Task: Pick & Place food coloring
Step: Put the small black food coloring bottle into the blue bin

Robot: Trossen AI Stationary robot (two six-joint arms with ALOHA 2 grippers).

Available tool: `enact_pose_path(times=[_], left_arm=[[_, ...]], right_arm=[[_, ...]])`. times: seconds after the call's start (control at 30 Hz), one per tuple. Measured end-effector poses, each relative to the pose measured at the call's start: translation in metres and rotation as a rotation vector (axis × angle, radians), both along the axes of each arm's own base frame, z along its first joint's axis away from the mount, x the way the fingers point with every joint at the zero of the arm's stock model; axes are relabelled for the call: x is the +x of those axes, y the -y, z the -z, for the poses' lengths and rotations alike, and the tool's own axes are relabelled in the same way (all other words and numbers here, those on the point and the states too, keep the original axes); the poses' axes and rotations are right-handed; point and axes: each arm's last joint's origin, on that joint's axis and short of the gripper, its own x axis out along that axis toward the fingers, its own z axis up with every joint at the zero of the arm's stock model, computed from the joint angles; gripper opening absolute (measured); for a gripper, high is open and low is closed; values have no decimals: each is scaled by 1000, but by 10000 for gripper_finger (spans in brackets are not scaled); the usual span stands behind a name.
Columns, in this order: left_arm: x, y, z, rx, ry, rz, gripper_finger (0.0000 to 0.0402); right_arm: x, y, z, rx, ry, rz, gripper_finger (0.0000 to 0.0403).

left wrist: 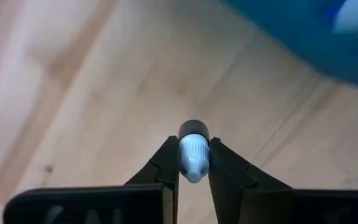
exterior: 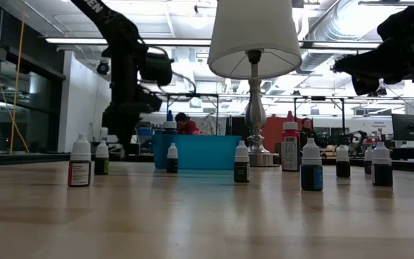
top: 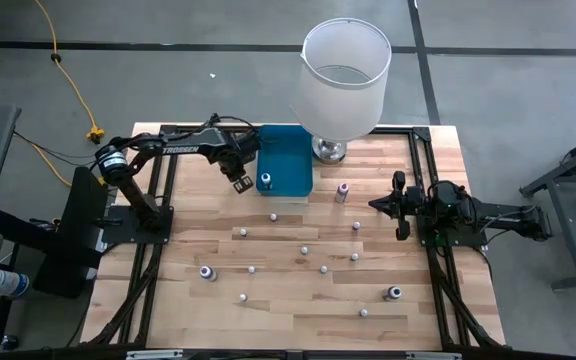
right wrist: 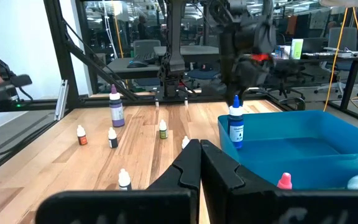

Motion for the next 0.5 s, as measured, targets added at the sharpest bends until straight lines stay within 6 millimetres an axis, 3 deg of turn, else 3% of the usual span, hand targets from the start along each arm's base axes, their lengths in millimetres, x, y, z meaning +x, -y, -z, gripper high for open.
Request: enact_pose_path(times=[0.33, 0.5], left_arm=[[6, -33, -56, 79, 163, -43, 43], [7, -49, -72, 37, 261, -135, 43]], right_arm=[[0, 0, 0, 0, 0, 0, 0], [0, 0, 0, 0, 0, 0, 0]])
